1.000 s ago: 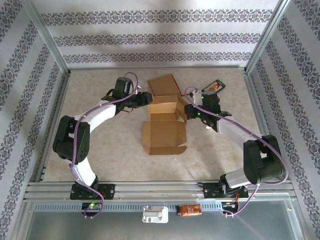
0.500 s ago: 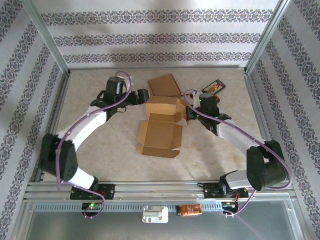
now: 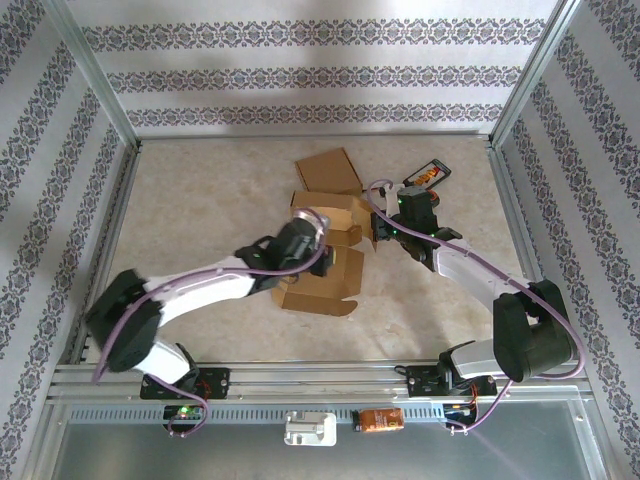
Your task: Fold the paper box
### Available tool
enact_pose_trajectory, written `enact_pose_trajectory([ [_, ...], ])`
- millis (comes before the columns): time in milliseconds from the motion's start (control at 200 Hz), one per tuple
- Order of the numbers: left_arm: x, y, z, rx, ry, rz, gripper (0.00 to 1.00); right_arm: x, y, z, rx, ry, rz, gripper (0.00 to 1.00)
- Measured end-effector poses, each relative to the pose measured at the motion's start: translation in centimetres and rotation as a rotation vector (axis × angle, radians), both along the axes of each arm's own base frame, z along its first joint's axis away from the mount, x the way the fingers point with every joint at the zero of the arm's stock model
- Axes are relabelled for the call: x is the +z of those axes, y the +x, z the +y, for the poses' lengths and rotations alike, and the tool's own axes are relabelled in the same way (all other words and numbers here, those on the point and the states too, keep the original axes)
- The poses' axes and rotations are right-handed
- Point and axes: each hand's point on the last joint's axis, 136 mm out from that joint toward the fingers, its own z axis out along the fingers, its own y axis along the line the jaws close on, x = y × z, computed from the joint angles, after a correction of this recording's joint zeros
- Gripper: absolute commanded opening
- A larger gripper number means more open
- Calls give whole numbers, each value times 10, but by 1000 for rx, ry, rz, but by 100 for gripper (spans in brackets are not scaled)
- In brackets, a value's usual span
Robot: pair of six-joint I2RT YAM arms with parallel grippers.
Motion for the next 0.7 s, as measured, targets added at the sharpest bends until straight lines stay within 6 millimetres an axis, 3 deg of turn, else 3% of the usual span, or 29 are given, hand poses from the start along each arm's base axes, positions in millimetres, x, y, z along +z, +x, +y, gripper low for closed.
enact_pose_trajectory([
  [145,-64,-4,-23,-41,105,94,0,-2,-2,-1,-3,-1,14,7],
  [275,-93,-3,-24,-42,149,133,0,-5,-4,-1,-13,7,35,10],
  [700,-97,18,-43,-43,74,80,0,5,1,8,-121,149,189,12],
])
